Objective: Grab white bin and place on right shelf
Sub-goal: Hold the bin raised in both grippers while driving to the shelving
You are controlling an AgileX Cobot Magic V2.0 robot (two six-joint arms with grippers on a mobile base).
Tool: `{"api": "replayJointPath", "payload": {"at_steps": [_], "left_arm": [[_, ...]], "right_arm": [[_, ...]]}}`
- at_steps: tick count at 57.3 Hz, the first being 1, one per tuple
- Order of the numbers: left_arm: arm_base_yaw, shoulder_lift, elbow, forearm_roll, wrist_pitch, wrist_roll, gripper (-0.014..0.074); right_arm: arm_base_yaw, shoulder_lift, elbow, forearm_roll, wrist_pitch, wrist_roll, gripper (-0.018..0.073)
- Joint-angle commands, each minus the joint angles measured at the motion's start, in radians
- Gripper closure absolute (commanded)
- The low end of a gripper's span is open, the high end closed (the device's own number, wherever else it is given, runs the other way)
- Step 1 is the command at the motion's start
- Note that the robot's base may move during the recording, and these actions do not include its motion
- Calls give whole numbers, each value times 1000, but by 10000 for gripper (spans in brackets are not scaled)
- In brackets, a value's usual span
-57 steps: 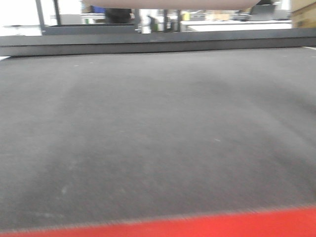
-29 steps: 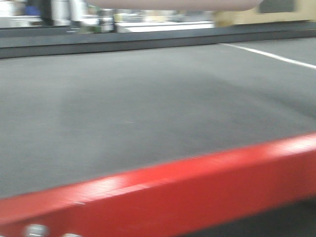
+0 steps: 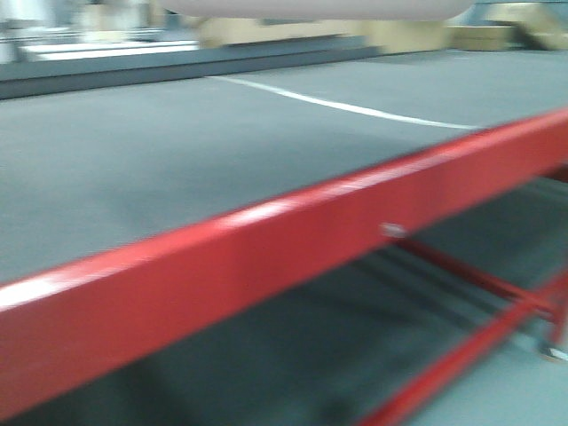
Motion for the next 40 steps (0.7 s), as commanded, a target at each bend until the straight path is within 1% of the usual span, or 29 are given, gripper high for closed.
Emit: {"api": "replayJointPath", "payload": {"at_steps": [1,40], "left_arm": [[-41,-54,-37,-102,278,21,713],[-41,-54,-37,-102,276,21,713]], "right_arm": [[27,-47,-39,102,127,-8,500],[27,-47,-39,102,127,-8,500]]}}
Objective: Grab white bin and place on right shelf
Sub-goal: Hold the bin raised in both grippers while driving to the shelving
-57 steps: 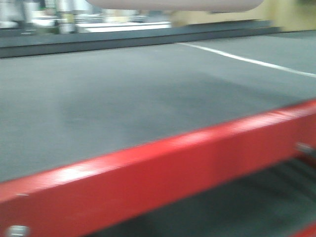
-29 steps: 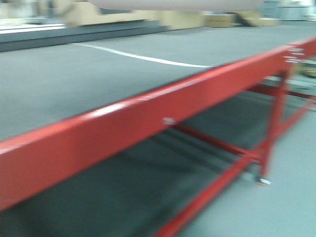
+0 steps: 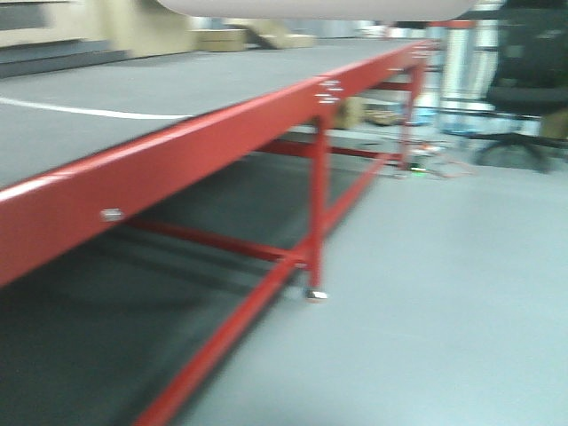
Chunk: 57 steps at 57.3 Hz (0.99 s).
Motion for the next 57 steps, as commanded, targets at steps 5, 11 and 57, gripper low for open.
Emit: {"api": "replayJointPath", "payload": {"at_steps": [5,11,57], "left_arm": [[-40,-54,-37,-104,271,28,713],[-40,-54,-37,-104,271,28,713],[-40,-54,-37,-104,271,28,713]], "right_arm": [[27,-47,-39,100,135,-8,500],[27,-47,-39,100,135,-8,500],[27,-47,-39,100,135,-8,500]]}}
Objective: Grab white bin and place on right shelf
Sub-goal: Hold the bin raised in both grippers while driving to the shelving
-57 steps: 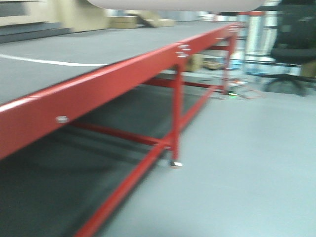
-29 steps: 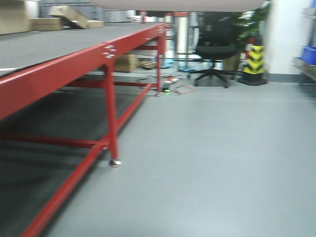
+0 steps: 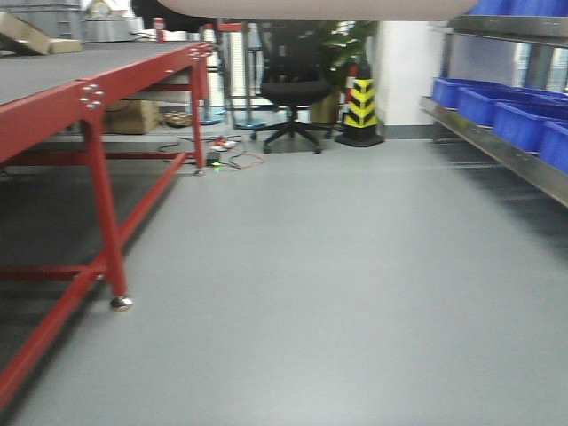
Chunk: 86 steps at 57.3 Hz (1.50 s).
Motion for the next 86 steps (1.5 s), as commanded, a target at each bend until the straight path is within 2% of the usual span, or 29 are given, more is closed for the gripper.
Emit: {"api": "replayJointPath", "payload": {"at_steps": [1,86], "left_arm": [[-40,-54,-37,-104,264,28,713],[-40,-54,-37,-104,264,28,713]], "right_arm": [[27,-47,-39,98,139,-8,500],[27,-47,-39,98,139,-8,500]]}}
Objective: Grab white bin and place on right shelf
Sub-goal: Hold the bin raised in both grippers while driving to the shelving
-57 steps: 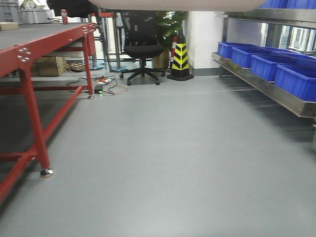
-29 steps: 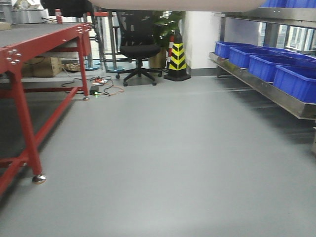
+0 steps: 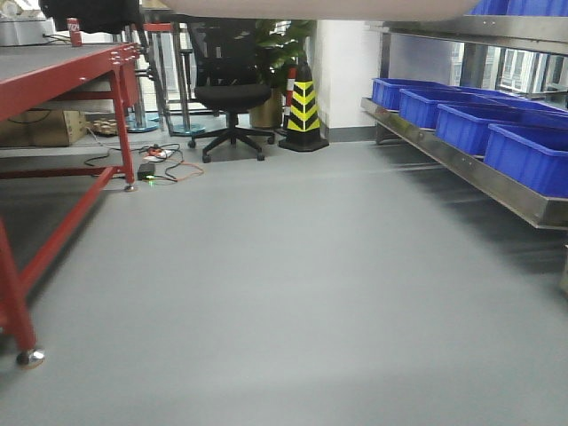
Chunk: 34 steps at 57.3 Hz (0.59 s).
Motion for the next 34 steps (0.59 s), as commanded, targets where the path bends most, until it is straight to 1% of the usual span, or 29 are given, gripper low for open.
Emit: {"api": "replayJointPath", "payload": {"at_steps": [1,34], "left_arm": [[-40,-54,-37,-104,255,28,713],[-40,-54,-37,-104,255,28,713]], "right_arm": [[27,-46,-39,98,143,-8,500],[27,-46,-39,98,143,-8,500]]}}
